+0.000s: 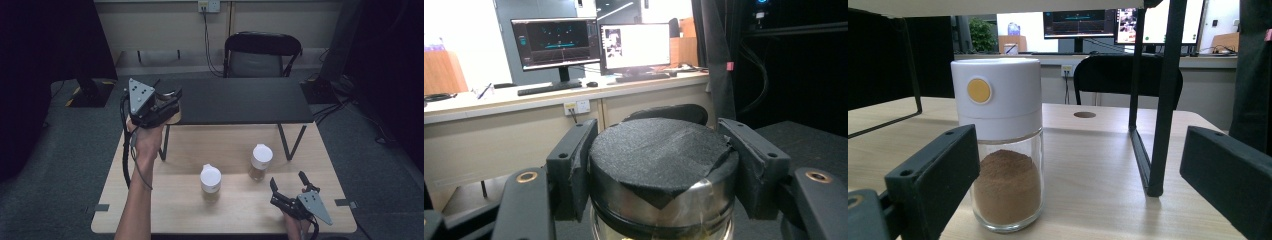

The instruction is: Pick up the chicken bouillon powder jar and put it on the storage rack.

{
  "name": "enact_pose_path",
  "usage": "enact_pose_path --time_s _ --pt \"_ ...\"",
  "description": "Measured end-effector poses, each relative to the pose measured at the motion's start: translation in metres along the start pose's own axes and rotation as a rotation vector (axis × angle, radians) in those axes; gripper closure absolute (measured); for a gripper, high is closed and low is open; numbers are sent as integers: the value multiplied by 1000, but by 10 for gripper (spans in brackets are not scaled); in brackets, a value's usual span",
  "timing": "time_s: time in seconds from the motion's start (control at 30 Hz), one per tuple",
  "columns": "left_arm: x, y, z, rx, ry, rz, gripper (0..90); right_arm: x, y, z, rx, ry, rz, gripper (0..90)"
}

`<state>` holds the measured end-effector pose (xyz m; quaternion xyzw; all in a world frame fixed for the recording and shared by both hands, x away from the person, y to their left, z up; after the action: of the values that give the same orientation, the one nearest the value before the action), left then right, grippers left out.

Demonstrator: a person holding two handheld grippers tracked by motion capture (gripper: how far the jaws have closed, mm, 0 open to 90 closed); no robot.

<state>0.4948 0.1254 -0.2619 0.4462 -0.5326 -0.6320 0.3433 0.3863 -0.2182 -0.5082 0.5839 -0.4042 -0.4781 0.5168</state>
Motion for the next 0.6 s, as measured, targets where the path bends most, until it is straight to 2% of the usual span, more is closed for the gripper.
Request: enact_pose_path --time_s 0.23,0.3,0.5,0.6 --pt "-4 -5 -15 4 29 6 349 0 0 0 0 3 0 16" --pt "-6 -8 -20 -9 28 16 349 0 0 0 -1 4 0 16" --pt "-6 -17 -32 -43 40 -9 349 0 0 0 -1 5 0 16" --pt "-5 -17 -33 -39 48 -11 349 0 0 0 -2 6 0 16"
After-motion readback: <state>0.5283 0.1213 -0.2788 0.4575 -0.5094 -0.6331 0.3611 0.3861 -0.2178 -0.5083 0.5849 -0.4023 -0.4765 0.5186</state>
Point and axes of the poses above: each handheld gripper's, and its own axes: z roughly backward along the jaws, y roughly out of its top, x roughly to its right, the point moved 10 cm from there along -z, roughly forward along the jaws, and after that the axes turned 8 degrees about -z, right-handed, at the moved point
